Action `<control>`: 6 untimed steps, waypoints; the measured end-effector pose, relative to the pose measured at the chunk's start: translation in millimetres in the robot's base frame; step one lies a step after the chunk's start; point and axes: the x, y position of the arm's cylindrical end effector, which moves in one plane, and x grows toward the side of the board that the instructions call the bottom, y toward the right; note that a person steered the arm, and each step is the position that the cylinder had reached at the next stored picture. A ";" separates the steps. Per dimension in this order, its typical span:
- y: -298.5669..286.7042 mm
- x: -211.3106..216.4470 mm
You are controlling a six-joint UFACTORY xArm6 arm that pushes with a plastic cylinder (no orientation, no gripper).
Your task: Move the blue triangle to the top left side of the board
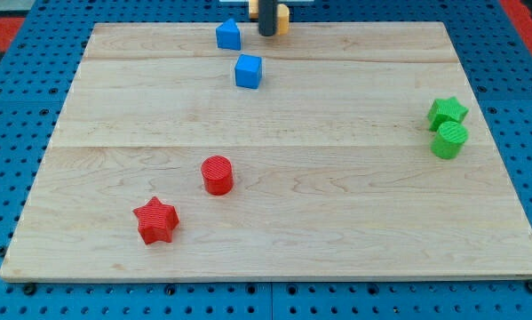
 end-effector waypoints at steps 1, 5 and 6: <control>-73.2 6.6; -165.9 63.8; -165.9 49.5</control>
